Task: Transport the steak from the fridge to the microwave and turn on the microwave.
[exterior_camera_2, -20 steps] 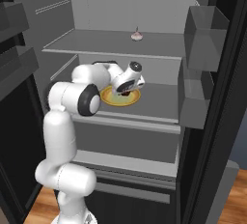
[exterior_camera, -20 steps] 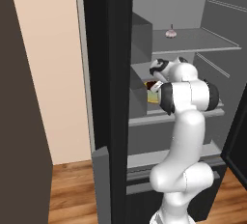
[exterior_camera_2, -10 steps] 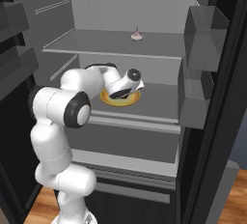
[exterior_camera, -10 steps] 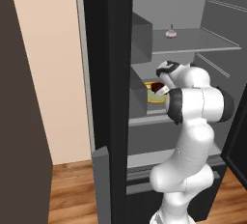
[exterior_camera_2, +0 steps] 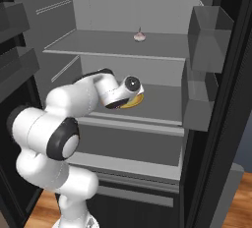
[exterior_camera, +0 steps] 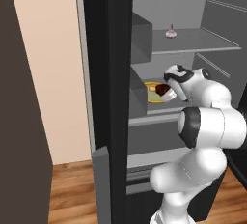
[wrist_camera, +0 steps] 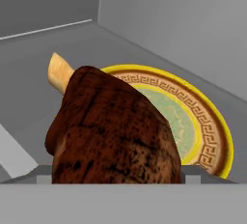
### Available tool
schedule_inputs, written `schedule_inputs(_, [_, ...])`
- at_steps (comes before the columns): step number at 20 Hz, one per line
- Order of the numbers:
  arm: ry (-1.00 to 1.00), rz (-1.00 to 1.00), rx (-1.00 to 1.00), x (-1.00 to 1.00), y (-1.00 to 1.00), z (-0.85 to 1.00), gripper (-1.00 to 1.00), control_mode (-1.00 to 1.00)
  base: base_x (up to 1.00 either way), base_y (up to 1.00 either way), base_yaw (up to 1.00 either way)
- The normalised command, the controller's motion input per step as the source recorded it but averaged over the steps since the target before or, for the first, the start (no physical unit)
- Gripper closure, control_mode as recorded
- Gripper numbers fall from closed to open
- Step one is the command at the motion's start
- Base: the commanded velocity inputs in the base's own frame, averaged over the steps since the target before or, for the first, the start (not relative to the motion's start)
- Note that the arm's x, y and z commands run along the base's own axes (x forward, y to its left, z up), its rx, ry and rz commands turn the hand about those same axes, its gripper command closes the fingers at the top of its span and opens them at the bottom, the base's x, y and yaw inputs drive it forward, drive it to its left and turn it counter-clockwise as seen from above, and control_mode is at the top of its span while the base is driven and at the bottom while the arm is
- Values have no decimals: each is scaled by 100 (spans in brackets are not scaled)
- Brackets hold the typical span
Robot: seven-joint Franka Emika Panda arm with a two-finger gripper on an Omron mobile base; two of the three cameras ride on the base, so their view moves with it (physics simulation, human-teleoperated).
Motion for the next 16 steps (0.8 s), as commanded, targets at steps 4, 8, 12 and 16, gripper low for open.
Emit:
schedule_inputs(4, [0, 3, 0, -67, 0, 57, 100, -100, 0, 0, 0])
schedule_inputs(8, [0, 0, -3, -58, 0, 69, 100, -100, 0, 0, 0])
schedule_inputs(12, [1, 0, -5, -68, 1, 58, 100, -100, 0, 0, 0])
schedule_inputs(16, [5, 0, -7, -48, 2, 46, 100, -100, 0, 0, 0])
